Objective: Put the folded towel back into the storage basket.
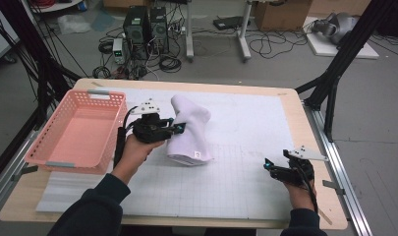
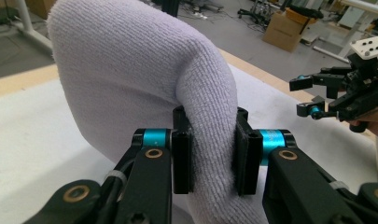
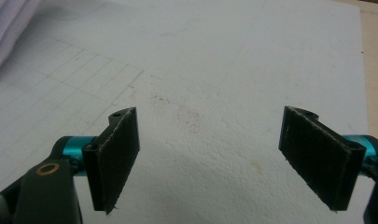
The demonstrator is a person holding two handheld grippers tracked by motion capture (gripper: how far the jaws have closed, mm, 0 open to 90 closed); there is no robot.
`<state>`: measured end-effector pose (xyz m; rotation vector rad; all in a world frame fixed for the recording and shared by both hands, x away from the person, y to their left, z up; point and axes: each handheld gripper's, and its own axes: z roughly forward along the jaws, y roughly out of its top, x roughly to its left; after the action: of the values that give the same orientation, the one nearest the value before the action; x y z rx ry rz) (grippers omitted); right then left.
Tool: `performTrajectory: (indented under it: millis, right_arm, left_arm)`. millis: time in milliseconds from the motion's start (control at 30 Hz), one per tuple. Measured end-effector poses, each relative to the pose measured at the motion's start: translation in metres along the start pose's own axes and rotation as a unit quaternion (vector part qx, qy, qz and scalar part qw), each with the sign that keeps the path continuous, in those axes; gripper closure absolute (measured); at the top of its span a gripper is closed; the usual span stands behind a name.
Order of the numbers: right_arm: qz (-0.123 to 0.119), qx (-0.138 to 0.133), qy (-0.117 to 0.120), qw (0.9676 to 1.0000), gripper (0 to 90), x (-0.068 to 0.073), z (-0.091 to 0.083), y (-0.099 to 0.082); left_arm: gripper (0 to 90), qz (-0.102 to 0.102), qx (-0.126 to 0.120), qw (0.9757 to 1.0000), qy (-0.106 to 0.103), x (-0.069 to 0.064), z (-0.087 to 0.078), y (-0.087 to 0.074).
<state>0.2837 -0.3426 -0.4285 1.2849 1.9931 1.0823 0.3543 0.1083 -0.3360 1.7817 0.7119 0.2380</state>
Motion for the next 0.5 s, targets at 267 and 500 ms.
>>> performTrajectory:
  millis: [267, 500]
  right_arm:
    - [0.003, -0.001, -0.002, 1.0, 19.0, -0.001, -0.002, -0.001]
    - [0.002, 0.003, 0.002, 1.0, 19.1, -0.001, -0.002, -0.001]
  left_arm:
    - [73.1, 0.017, -0.012, 0.9998, 0.004, 0.004, -0.018, 0.019]
    - [73.1, 0.019, -0.017, 0.9997, 0.005, 0.014, -0.031, 0.026]
